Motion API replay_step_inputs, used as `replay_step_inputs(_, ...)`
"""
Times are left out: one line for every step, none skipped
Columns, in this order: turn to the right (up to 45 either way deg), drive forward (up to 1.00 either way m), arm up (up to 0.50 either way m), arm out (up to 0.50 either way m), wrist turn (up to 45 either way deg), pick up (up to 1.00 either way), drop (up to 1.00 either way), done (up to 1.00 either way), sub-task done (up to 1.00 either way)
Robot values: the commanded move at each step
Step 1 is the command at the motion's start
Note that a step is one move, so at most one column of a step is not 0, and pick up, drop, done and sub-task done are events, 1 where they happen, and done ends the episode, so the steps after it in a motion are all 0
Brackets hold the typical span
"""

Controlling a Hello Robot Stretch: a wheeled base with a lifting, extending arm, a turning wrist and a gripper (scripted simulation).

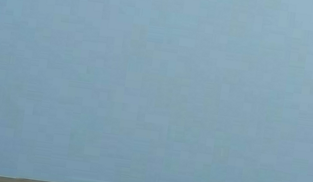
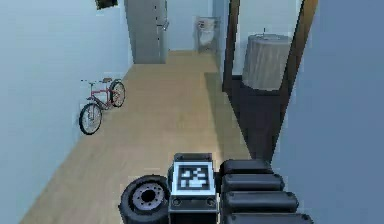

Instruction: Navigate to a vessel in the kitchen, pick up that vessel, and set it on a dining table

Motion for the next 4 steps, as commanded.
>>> replay_step_inputs(45.0,0.00,0.00,0.00,0.0,0.00,0.00,0.00,0.00)
replay_step_inputs(36.0,0.00,0.00,0.00,0.0,0.00,0.00,0.00,0.00)
replay_step_inputs(0.0,1.00,0.00,0.00,0.0,0.00,0.00,0.00,0.00)
replay_step_inputs(3.0,0.00,0.00,0.00,0.0,0.00,0.00,0.00,0.00)
